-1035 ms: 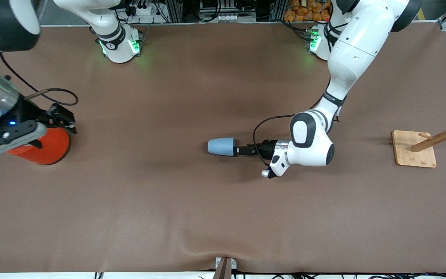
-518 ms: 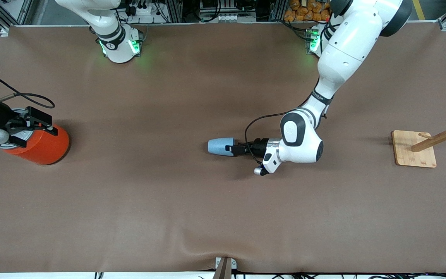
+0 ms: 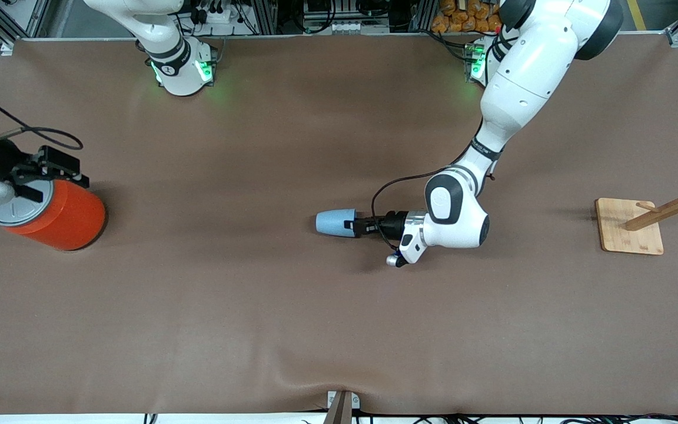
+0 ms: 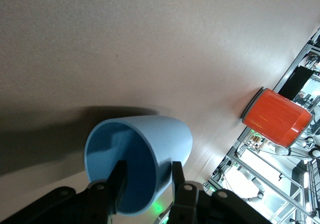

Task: Flip cup
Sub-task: 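Grasp the blue cup with the left gripper while the right gripper retracts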

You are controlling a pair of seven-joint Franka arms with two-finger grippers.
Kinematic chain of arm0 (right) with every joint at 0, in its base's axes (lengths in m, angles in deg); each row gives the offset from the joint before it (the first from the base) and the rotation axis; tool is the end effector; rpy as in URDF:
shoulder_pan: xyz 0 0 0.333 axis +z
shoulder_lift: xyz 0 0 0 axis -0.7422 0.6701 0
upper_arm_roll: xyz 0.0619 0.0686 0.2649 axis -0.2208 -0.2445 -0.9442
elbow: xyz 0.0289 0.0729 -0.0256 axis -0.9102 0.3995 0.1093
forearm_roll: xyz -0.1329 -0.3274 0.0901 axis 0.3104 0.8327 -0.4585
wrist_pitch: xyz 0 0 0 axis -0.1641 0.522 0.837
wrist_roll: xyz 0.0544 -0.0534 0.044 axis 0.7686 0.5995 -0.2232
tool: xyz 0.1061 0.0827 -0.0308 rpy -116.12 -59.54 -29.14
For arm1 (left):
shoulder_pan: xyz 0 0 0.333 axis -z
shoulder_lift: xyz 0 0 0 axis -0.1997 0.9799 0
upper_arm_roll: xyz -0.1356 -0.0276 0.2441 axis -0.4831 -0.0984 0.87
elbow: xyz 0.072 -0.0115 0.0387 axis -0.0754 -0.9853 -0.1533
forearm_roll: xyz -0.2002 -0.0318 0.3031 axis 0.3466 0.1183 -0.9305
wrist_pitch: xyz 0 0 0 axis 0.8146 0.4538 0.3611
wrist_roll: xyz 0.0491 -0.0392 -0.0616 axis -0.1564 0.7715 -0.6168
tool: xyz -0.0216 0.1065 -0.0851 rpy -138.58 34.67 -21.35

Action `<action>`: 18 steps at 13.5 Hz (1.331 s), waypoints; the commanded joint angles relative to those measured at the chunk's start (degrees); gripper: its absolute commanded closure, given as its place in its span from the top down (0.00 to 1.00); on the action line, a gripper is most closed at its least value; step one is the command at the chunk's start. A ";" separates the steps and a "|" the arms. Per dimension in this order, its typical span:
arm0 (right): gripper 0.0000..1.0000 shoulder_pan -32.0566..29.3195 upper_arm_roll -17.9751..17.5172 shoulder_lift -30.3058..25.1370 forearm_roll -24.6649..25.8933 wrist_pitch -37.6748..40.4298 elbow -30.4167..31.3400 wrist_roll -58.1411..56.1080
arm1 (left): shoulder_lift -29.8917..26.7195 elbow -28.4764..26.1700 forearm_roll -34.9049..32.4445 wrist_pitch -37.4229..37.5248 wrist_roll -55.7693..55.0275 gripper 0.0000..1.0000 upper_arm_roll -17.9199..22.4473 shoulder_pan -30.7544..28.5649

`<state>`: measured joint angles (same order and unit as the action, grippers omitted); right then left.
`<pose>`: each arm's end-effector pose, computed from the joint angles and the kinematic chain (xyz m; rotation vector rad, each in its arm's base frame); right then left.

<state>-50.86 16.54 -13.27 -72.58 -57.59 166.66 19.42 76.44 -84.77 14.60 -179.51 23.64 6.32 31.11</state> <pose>0.5535 0.0201 0.5361 -2.9576 -0.3009 0.0109 0.5247 -0.3713 0.1306 2.1269 0.3366 -0.4990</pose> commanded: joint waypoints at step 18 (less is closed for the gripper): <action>1.00 2.67 -0.58 -5.70 7.18 0.25 6.29 11.56 | -15.96 2.44 -45.00 8.42 -28.30 0.00 1.25 -5.87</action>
<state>-48.27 16.05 -18.31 -65.53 -57.96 173.24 30.07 62.33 -82.11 -23.84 -173.74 -3.17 7.52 26.85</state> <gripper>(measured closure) 0.000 0.947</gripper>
